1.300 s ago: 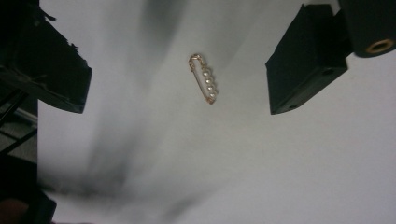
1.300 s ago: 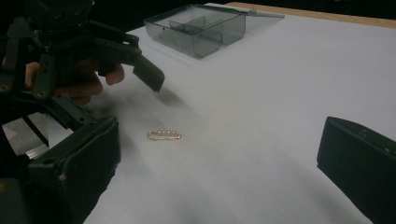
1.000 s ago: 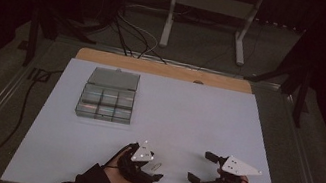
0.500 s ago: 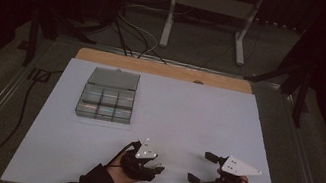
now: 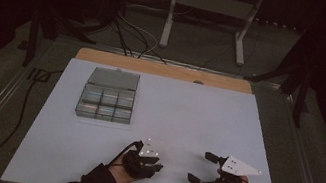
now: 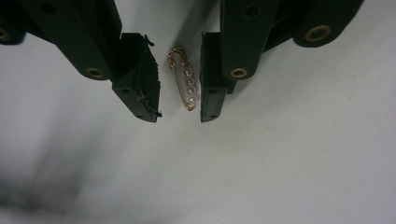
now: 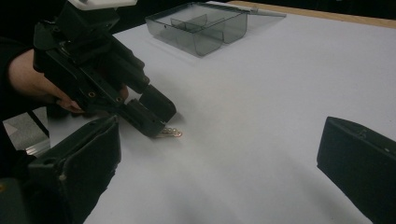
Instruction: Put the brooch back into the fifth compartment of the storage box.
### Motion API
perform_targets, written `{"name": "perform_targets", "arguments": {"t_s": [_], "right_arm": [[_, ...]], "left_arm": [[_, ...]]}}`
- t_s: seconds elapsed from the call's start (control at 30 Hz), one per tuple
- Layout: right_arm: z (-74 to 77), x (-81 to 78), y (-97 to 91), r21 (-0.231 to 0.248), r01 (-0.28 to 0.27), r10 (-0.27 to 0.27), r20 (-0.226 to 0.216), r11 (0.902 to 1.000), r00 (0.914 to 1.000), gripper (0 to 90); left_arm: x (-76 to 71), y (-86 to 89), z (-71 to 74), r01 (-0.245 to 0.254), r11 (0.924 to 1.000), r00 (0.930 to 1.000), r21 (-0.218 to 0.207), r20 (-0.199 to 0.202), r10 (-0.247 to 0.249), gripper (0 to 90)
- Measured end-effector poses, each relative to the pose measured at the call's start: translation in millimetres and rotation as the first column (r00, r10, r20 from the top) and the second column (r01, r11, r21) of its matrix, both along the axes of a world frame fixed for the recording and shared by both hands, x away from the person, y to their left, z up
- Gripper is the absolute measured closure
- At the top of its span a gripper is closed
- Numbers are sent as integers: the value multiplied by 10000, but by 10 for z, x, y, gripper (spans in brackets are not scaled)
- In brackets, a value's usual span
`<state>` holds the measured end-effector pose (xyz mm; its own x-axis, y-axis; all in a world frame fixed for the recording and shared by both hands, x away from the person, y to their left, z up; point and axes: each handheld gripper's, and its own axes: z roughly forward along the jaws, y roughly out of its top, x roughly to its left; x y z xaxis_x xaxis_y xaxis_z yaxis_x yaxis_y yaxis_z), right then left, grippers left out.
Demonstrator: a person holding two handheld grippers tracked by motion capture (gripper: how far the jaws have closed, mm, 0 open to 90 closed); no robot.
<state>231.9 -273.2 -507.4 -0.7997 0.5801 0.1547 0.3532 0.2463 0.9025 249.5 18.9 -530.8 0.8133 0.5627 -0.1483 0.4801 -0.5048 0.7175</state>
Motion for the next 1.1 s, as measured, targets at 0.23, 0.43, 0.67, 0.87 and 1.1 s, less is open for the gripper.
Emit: {"name": "perform_targets", "arguments": {"t_s": [0.23, 0.43, 0.67, 0.87, 1.1], "right_arm": [[-2, 1, 3, -11, -9, 9, -20, 10000, 10000, 0], [-3, 0, 5, -4, -17, 17, -28, 10000, 10000, 0], [-5, -2, 10, -44, -47, 47, -29, 10000, 10000, 0], [-3, -4, 10, -24, -32, 32, -31, 10000, 10000, 0], [-2, -2, 10, 8, -27, 27, -32, 10000, 10000, 0]], "left_arm": [[0, -22, -19, 182, 9998, 9996, 46, -207, -181, 745], [-4, -44, -44, 249, 9994, 9993, 246, -271, -243, 813], [1, -50, -43, 342, 9988, 9992, 363, -210, -334, 871], [-2, -50, -22, 578, 9976, 9983, 383, -112, -574, 879], [9, -18, 25, 711, 9970, 9974, 305, 67, -714, 880]]}}
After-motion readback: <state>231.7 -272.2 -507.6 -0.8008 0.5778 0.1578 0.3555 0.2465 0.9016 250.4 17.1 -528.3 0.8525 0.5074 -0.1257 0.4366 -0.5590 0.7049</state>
